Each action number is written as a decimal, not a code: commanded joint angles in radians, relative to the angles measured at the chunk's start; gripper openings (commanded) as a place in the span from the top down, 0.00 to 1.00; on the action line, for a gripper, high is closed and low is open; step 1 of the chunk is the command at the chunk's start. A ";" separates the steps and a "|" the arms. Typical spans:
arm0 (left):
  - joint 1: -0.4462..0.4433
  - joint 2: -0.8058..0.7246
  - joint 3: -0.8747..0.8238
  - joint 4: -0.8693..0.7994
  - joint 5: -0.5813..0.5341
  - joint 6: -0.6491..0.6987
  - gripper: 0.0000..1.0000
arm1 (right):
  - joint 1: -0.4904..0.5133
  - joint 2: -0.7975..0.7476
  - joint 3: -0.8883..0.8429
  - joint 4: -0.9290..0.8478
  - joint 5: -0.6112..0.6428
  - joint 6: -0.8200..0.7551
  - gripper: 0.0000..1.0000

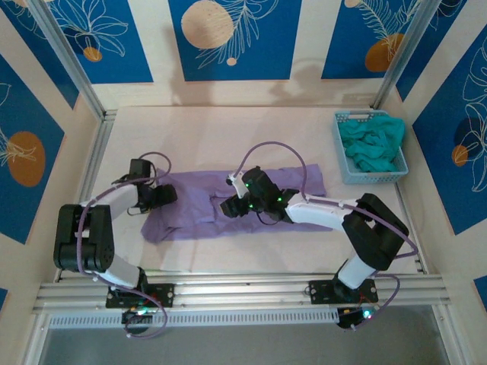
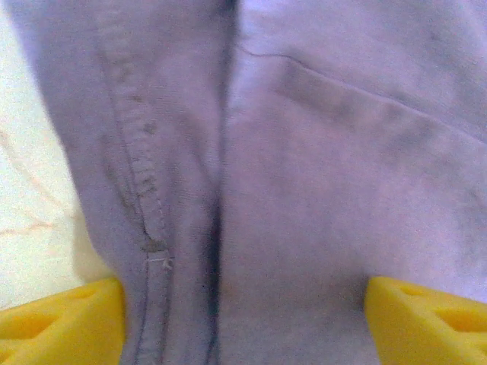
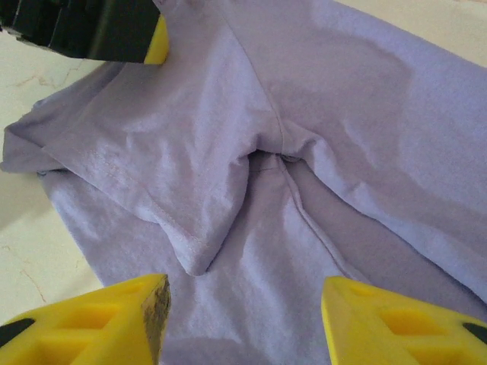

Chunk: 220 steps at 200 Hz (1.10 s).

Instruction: Fold the inside-out t-shirt

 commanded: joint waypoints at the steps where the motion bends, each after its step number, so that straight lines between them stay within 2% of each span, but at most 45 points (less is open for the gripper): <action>1: -0.052 0.007 -0.038 0.039 0.179 -0.016 0.30 | 0.002 -0.020 -0.011 0.013 -0.003 0.021 0.44; 63: -0.053 0.046 -0.055 0.132 0.237 -0.034 0.72 | 0.002 0.010 -0.005 0.007 0.014 0.022 0.44; 71: -0.053 0.047 -0.055 0.135 0.228 -0.034 0.80 | 0.002 0.013 -0.002 0.006 0.016 0.023 0.44; 84: -0.053 0.048 -0.050 0.136 0.203 -0.038 1.00 | 0.001 0.014 0.001 0.002 0.020 0.026 0.44; 123: -0.033 0.005 -0.003 0.072 0.073 -0.052 1.00 | -0.026 -0.045 -0.010 -0.015 0.015 0.035 0.45; 173: 0.041 -0.023 0.165 -0.170 -0.136 -0.003 1.00 | -0.125 -0.176 -0.061 -0.057 -0.035 0.090 0.44; 220: 0.112 0.020 0.427 -0.389 -0.542 0.137 1.00 | -0.219 -0.289 -0.101 -0.138 -0.042 0.136 0.44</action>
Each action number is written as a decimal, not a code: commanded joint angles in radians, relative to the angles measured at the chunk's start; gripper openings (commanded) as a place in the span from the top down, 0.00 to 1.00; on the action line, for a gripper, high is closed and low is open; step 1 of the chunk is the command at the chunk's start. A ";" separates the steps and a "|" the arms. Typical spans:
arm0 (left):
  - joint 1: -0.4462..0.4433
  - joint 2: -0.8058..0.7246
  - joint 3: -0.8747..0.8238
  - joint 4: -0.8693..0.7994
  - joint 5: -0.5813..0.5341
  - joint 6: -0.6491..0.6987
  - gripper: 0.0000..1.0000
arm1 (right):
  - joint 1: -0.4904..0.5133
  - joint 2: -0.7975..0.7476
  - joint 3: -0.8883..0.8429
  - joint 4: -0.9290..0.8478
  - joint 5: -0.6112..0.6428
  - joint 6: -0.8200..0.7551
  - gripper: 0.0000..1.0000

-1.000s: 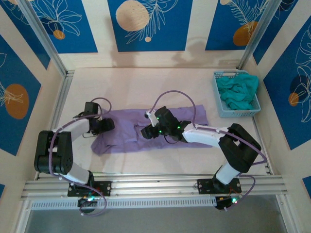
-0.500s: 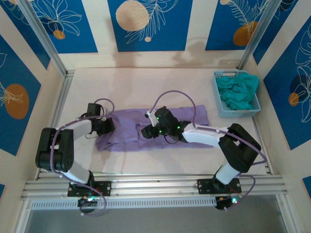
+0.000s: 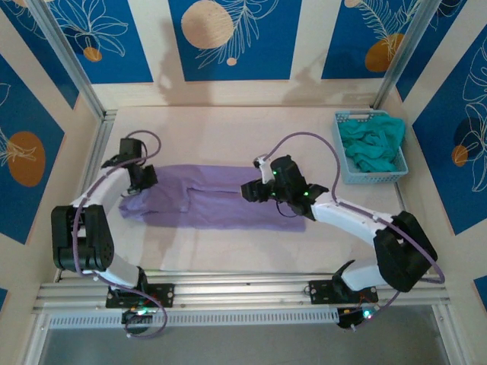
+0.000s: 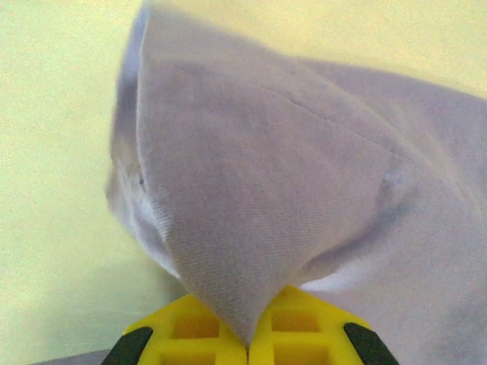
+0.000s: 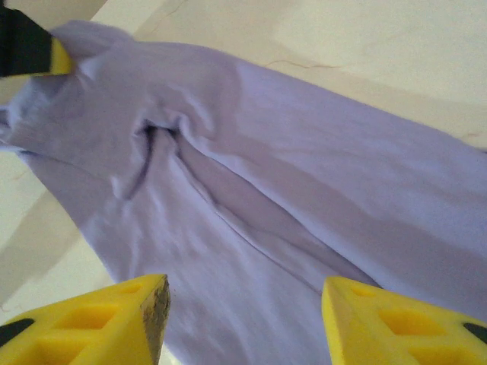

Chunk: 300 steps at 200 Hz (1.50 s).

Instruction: Fold the inside-out t-shirt

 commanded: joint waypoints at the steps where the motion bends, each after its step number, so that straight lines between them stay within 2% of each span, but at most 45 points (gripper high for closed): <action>1: 0.037 0.017 0.137 -0.159 -0.293 0.100 1.00 | -0.035 -0.059 -0.028 -0.072 -0.023 0.048 0.44; 24: 0.035 0.071 0.264 -0.245 -0.355 0.124 1.00 | -0.063 -0.100 -0.036 -0.111 -0.004 0.043 0.44; 57: -0.044 0.073 0.310 -0.275 -0.269 0.100 1.00 | -0.104 -0.122 -0.053 -0.115 0.001 0.037 0.43; 82: -0.158 0.068 0.311 -0.285 -0.173 0.043 1.00 | -0.132 -0.117 -0.050 -0.123 -0.008 0.032 0.44; 105: -0.307 0.079 0.302 -0.270 -0.090 -0.039 1.00 | -0.151 -0.116 -0.044 -0.134 -0.007 0.022 0.44; 137: -0.524 0.159 0.299 -0.117 0.095 -0.200 1.00 | -0.187 -0.131 -0.041 -0.159 0.014 0.022 0.44; 158: -0.635 0.277 0.377 -0.005 0.212 -0.286 0.79 | -0.215 -0.147 -0.049 -0.171 0.035 0.035 0.43; 167: -0.661 0.334 0.428 0.038 0.287 -0.309 0.75 | -0.224 -0.150 -0.053 -0.174 0.042 0.047 0.43; 175: -0.675 0.378 0.476 0.060 0.341 -0.318 0.71 | -0.229 -0.152 -0.059 -0.170 0.049 0.056 0.43; 192: -0.689 0.421 0.546 0.052 0.392 -0.301 0.50 | -0.234 -0.140 -0.071 -0.146 0.060 0.081 0.42; 207: -0.680 0.388 0.521 0.057 0.399 -0.279 0.42 | -0.233 -0.105 -0.062 -0.118 0.043 0.106 0.42; 228: -0.647 0.291 0.414 0.090 0.460 -0.255 0.35 | -0.218 -0.043 -0.035 -0.087 0.030 0.125 0.42; 271: -0.584 0.009 0.082 0.186 0.425 -0.250 0.21 | -0.194 0.126 0.088 -0.055 -0.083 0.114 0.39; 300: -0.586 -0.047 -0.056 0.248 0.408 -0.310 0.20 | -0.197 0.286 0.194 -0.029 -0.139 0.128 0.39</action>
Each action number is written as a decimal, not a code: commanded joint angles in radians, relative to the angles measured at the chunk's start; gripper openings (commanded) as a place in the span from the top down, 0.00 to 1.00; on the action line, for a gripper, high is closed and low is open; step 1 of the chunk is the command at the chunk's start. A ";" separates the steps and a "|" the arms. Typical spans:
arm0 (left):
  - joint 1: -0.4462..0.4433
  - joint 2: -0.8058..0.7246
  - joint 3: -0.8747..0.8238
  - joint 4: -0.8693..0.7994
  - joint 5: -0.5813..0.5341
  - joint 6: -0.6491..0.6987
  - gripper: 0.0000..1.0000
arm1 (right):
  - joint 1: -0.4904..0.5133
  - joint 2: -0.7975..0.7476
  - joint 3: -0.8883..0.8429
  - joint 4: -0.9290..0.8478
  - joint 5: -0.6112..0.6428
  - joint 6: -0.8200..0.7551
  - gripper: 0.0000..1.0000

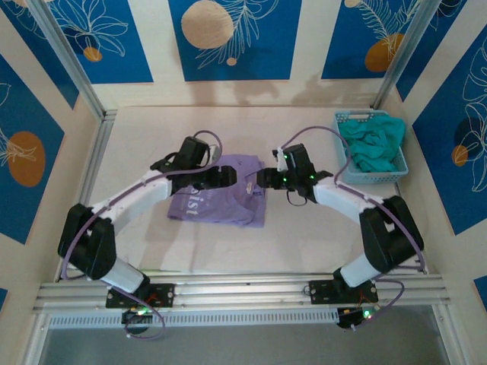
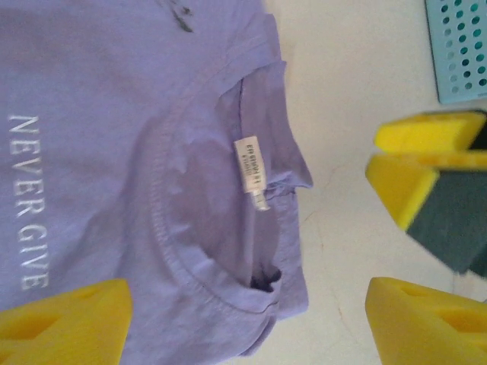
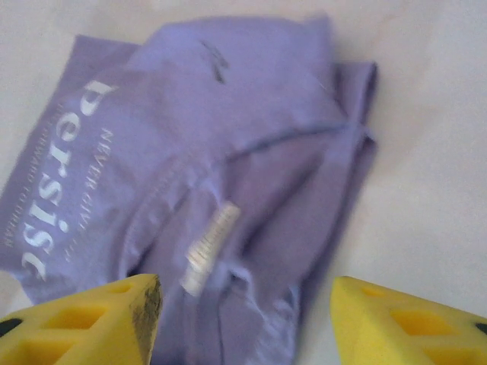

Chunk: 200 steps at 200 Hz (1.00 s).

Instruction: Fold the inside-out t-shirt

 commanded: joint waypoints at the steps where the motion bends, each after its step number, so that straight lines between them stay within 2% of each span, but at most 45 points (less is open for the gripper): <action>1: -0.006 -0.022 -0.102 0.083 0.001 -0.040 0.20 | 0.000 0.102 0.090 0.045 -0.082 0.026 0.39; 30: -0.039 -0.052 -0.244 0.271 0.031 -0.102 0.21 | -0.031 0.252 0.243 -0.075 -0.014 0.104 0.39; 54: -0.113 0.018 -0.234 0.353 0.046 -0.110 0.21 | -0.051 0.352 0.365 -0.183 0.006 0.101 0.40; 81: -0.185 0.145 -0.222 0.487 0.067 -0.151 0.21 | -0.068 0.439 0.471 -0.288 -0.024 0.104 0.43; 111: -0.232 0.264 -0.180 0.538 0.135 -0.166 0.23 | -0.122 0.372 0.438 -0.297 -0.033 0.094 0.44; 139: -0.243 0.251 -0.151 0.631 0.245 -0.149 0.22 | -0.185 0.229 0.329 -0.300 -0.063 0.087 0.43; 153: -0.233 0.206 -0.147 0.663 0.299 -0.120 0.20 | -0.198 0.126 0.244 -0.298 -0.079 0.079 0.42; 170: -0.183 0.113 -0.172 0.613 0.289 -0.082 0.17 | -0.191 0.003 0.146 -0.308 -0.111 0.071 0.42; 182: -0.105 0.047 -0.203 0.539 0.247 -0.068 0.17 | -0.168 -0.075 0.080 -0.307 -0.144 0.089 0.42; 200: 0.061 -0.008 -0.217 0.380 0.180 -0.039 0.17 | -0.085 -0.141 -0.016 -0.248 -0.217 0.153 0.41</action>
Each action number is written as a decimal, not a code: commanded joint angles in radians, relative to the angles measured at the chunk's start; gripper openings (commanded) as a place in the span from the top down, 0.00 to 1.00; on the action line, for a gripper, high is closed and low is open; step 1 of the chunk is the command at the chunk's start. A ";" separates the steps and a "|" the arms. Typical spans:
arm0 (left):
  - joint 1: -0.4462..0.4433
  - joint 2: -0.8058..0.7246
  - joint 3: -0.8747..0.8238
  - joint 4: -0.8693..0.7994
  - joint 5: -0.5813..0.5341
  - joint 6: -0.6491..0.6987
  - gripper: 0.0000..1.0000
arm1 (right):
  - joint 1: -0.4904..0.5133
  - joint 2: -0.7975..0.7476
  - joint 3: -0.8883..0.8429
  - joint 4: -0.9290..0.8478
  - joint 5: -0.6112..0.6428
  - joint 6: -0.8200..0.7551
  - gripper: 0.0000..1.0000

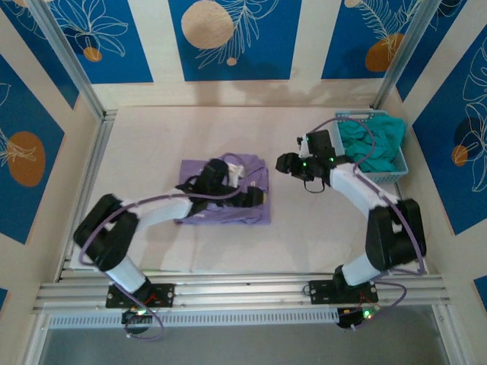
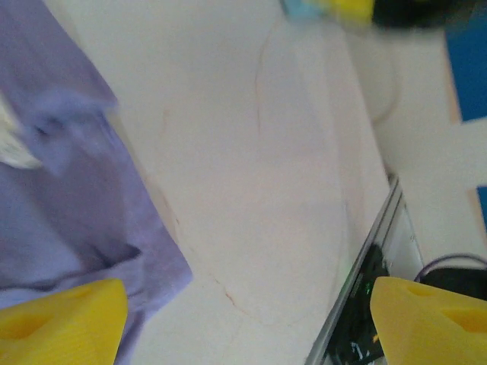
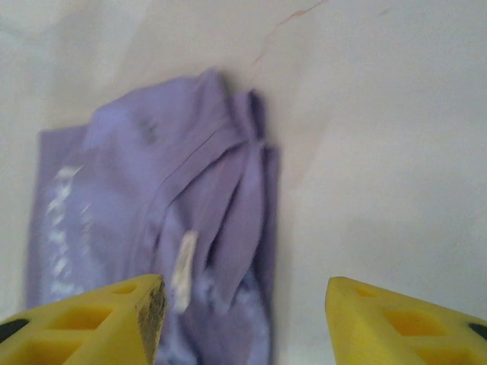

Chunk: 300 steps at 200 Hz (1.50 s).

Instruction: Fold the inside-out t-shirt

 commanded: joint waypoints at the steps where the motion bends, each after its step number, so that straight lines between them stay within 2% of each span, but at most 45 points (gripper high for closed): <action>1: 0.195 -0.092 -0.022 -0.166 -0.057 0.061 0.17 | 0.097 -0.063 -0.109 0.026 -0.136 0.066 0.41; 22: 0.359 -0.069 0.013 -0.261 -0.091 0.099 0.18 | 0.230 -0.041 -0.160 0.108 -0.153 0.171 0.41; 47: 0.447 0.049 0.113 -0.299 -0.086 0.147 0.18 | 0.330 0.021 -0.171 0.142 -0.066 0.255 0.42; 73: 0.483 0.187 0.219 -0.318 -0.074 0.188 0.18 | 0.344 0.095 -0.191 0.191 -0.044 0.339 0.43; 98: 0.495 0.322 0.321 -0.367 -0.061 0.220 0.19 | 0.335 0.178 -0.154 0.159 -0.023 0.378 0.43; 125: 0.508 0.362 0.325 -0.432 -0.107 0.251 0.20 | 0.294 0.238 -0.097 0.099 -0.002 0.385 0.44; 170: 0.516 0.177 0.078 -0.447 -0.215 0.264 0.19 | 0.200 0.360 0.079 0.022 -0.016 0.323 0.45; 210: 0.483 -0.150 -0.304 -0.356 -0.176 0.141 0.19 | 0.189 0.560 0.416 -0.071 -0.083 0.220 0.45; 236: 0.356 -0.415 -0.470 -0.306 -0.082 0.068 0.18 | 0.188 0.587 0.572 -0.159 -0.096 0.069 0.45; 251: 0.286 -0.526 -0.476 -0.326 -0.034 0.063 0.17 | 0.186 0.540 0.560 -0.193 -0.060 0.003 0.44; 270: 0.283 -0.597 -0.413 -0.362 -0.072 0.093 0.17 | 0.179 0.443 0.443 -0.195 -0.023 -0.001 0.42; 290: 0.307 -0.542 -0.297 -0.387 -0.226 0.163 0.11 | 0.176 0.338 0.294 -0.181 0.011 0.045 0.40; 300: 0.342 -0.458 -0.236 -0.365 -0.235 0.186 0.10 | 0.174 0.302 0.242 -0.182 0.043 0.060 0.37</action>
